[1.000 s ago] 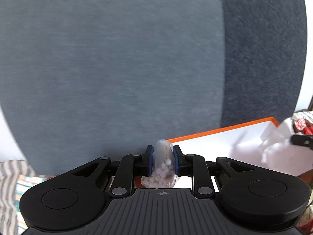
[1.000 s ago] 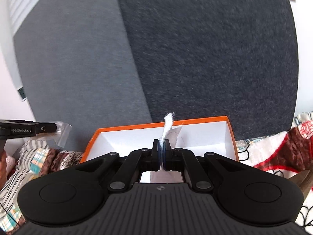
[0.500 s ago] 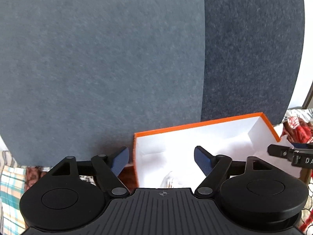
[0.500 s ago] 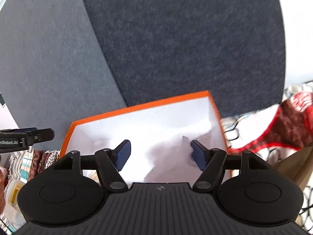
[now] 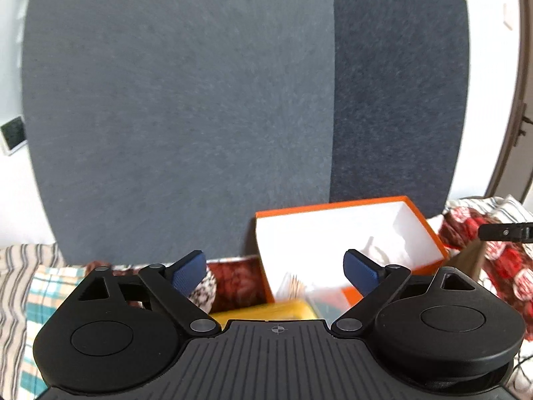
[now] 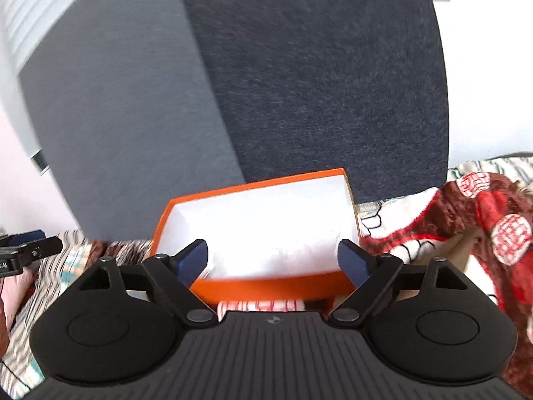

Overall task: Organize soft objects
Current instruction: 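Open both tools to drop the items into the orange box, then grasp the black scrunchie with the left tool while the right tool grasps the teal packet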

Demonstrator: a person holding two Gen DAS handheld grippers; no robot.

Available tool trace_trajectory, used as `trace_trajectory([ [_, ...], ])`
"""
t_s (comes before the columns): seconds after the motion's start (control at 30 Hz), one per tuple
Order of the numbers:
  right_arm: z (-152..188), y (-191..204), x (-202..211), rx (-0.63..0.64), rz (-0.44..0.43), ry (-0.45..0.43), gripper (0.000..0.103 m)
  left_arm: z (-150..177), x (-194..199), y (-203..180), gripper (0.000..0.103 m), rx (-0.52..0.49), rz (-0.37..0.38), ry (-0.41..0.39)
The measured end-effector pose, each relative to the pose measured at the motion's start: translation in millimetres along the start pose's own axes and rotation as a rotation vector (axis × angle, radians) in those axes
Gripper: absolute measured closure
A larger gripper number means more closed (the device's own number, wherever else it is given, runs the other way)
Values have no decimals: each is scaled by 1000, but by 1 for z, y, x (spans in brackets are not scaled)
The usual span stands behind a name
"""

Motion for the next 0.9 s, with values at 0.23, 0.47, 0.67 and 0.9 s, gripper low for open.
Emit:
trace_trajectory([
  [0.23, 61, 22, 51, 69, -13, 36, 7, 58, 52, 7, 0, 3, 29, -16],
  [0.47, 152, 22, 65, 49, 2, 123, 6, 134, 48, -18, 0, 21, 111, 65],
  [0.67, 218, 21, 53, -9, 34, 147, 7, 198, 6, -51, 0, 36, 179, 193],
  [0.9, 236, 40, 40, 36, 92, 120, 8, 231, -24, -67, 0, 78, 230, 268],
])
Point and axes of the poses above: each gripper's, at about its wrist camera, not at the fingertips, and x roughly against the way its jaws point, y to its left, z to its underside, the point moved 4 cm from there along -x, roughly the way its jaws point, and after that the axes turned 9 degrees about y, right-handed, at the moved point
